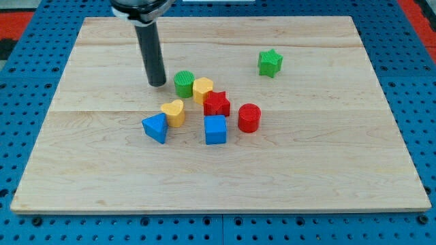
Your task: Push the blue triangle towards bottom center
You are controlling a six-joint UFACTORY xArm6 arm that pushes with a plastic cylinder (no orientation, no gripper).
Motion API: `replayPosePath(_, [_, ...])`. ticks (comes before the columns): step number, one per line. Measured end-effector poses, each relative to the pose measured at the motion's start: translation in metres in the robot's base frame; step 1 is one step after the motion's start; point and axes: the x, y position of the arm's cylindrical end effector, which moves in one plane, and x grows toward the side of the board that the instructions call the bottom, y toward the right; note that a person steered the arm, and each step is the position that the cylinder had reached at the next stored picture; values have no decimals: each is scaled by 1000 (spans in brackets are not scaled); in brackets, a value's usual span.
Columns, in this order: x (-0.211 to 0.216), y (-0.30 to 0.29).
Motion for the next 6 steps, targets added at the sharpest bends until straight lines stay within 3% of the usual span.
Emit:
replayPosePath(1, [48,-7])
replayPosePath(2, [102,26])
replayPosePath(4, [152,44])
replayPosePath(6, [160,-66])
